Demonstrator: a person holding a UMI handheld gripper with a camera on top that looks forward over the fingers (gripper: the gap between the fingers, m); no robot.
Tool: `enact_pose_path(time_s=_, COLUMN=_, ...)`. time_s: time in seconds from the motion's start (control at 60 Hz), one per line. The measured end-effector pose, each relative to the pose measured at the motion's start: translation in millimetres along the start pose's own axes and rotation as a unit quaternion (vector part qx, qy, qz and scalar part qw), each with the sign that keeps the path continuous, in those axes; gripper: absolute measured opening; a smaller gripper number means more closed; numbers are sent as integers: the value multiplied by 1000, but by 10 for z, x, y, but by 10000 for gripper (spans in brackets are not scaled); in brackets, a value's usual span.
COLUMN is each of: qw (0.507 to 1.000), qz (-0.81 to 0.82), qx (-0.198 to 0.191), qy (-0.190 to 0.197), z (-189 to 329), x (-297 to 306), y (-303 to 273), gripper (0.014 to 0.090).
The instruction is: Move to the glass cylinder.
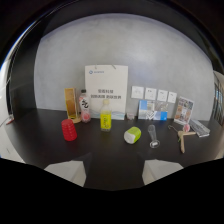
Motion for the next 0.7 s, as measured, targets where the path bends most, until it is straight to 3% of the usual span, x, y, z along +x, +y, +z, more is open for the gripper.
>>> enact_pose_path(time_s=0.3, qw=1000, qz=-6, qx=-30, qy=7, z=-158, x=29, y=272, gripper=854)
enact_pose_path(time_s=0.533, qw=996, qz=-1, qx=-66, qy=64, z=-162, x=743, y=533, gripper=851)
enact_pose_path(time_s=0.7, qw=994, qz=5, qx=-62, qy=95, z=79, x=1263, y=526, gripper=852)
